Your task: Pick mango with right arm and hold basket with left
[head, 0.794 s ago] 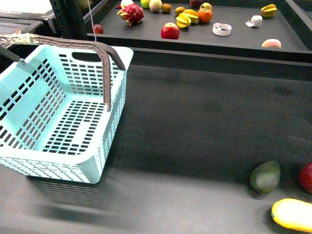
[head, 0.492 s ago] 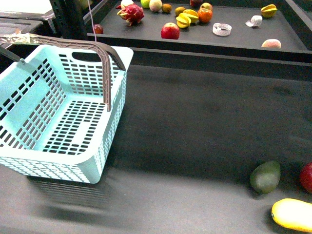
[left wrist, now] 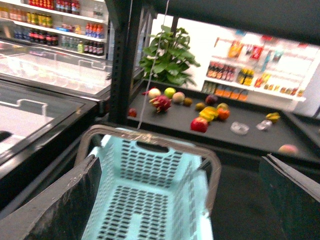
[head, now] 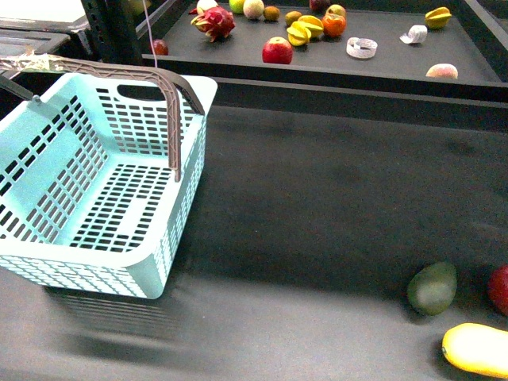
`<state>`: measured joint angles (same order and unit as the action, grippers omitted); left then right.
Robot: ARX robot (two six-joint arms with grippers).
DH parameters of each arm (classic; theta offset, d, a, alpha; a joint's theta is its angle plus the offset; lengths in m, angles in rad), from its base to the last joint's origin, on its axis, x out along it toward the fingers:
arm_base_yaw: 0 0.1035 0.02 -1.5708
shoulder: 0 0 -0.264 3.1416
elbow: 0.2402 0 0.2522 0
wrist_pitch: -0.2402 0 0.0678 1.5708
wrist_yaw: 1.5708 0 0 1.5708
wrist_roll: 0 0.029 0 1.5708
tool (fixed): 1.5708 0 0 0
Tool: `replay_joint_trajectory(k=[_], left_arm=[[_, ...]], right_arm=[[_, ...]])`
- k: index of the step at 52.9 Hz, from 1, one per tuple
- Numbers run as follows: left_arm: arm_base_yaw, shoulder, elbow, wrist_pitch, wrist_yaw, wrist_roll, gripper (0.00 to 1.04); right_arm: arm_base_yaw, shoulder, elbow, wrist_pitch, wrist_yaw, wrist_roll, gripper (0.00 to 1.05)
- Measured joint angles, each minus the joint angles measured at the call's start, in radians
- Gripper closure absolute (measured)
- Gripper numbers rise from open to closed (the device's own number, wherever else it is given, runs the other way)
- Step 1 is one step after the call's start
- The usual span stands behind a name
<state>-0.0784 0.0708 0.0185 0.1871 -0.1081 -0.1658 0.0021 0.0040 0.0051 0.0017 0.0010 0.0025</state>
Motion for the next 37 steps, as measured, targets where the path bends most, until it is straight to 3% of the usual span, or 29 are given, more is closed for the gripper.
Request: replay_joint_trajectory(k=[5,20,37], left_arm=[[-0.055,0.201,0.002,0.16,-0.024,-0.113,0.06],[-0.09,0.951,0.124,0.616,-0.038,-0.327,0.06],[-0.092,1.543,0.378,0.792,0.01,-0.532,0.06]], right_arm=[[0.0,0.0,0.0,0.0,0.0,0.0,0.08],[0.0,0.0,0.0,0.0,0.0,0.0,0.08],[0.0,0.0,0.0,0.0,0.0,0.0,0.08]])
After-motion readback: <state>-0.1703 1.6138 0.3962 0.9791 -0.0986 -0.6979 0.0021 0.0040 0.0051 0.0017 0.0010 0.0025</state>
